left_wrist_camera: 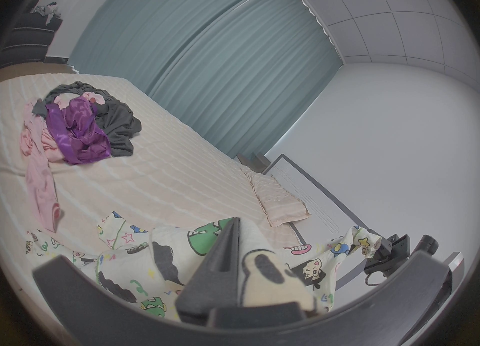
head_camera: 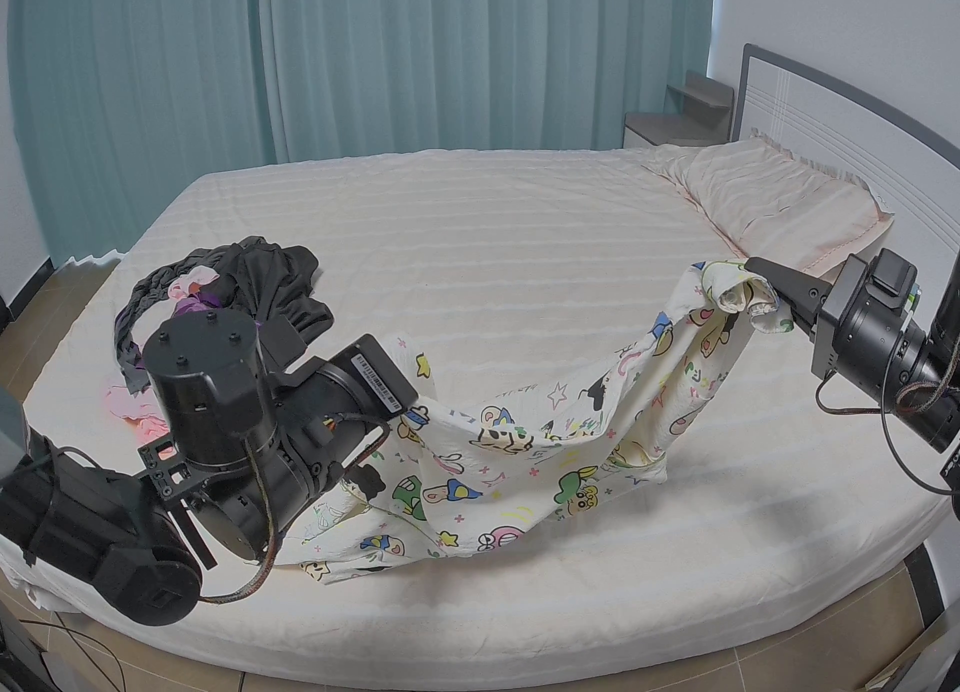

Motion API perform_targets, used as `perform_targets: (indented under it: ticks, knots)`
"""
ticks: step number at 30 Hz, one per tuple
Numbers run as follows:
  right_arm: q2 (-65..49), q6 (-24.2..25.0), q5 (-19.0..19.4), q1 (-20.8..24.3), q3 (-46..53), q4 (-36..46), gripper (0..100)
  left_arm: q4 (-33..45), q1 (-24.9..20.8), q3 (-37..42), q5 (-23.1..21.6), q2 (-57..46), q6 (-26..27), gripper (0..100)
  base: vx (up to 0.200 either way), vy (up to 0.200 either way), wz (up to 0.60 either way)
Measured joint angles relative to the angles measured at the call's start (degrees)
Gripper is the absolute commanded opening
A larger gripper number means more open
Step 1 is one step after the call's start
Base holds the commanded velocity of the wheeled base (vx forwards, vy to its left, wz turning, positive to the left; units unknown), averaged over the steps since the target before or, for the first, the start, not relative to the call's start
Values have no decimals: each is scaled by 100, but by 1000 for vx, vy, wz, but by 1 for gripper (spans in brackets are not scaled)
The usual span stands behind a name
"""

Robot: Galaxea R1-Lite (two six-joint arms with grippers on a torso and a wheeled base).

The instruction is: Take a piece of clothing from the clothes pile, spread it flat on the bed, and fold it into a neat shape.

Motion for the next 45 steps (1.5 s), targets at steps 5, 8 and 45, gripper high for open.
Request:
perform_targets:
  ticks: [5,8,45]
  knots:
    - [-30,2,0,-22,-11,2,0,-2,-23,13,2,-2,-4,0,0,-200,0]
    - [-41,2,2,-22,-13,2,0,0,-50,16,2,-2,-6,0,0,-200,0]
    - [-1018,-372,688,288,375,0,0,-13,-533,536,575,-684,613,0,-114,-22,0]
